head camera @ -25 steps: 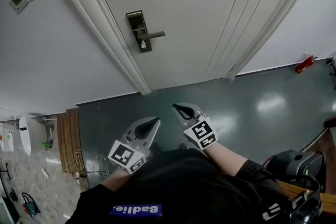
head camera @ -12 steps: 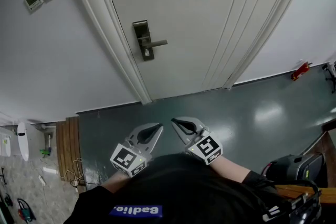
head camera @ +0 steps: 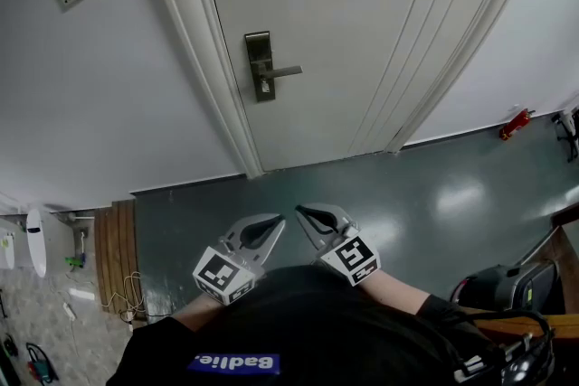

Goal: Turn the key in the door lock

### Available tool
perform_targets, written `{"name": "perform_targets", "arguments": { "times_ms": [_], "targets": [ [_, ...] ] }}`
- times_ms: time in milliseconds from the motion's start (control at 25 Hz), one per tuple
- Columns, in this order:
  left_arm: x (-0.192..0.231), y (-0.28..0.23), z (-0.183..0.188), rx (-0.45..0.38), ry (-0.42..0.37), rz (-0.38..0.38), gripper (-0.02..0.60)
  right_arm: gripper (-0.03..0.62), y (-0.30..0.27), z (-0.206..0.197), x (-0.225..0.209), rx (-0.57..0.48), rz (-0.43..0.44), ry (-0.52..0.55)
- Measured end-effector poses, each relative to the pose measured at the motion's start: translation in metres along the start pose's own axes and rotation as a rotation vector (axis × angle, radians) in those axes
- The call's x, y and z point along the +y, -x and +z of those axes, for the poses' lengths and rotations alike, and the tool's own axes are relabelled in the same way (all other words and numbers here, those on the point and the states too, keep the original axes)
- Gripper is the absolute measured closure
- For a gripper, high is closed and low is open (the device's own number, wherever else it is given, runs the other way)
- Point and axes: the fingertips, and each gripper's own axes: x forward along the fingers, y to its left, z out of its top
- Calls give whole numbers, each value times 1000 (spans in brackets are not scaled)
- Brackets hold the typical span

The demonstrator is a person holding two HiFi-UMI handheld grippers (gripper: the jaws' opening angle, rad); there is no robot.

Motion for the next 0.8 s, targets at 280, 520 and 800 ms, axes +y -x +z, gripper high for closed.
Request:
{"name": "perform_targets", "arguments": {
  "times_ms": [280, 520, 800],
  "targets": [
    [0, 12, 0, -5, -8, -10, 588, 594, -4, 0, 10, 12, 0, -6],
    [2, 19, -2, -10, -6, -7, 588, 594, -8, 1, 16, 17, 6, -6],
    [3, 23, -4, -15, -4, 1, 588, 594, -8, -2, 17, 20, -1, -15]
  ]
}}
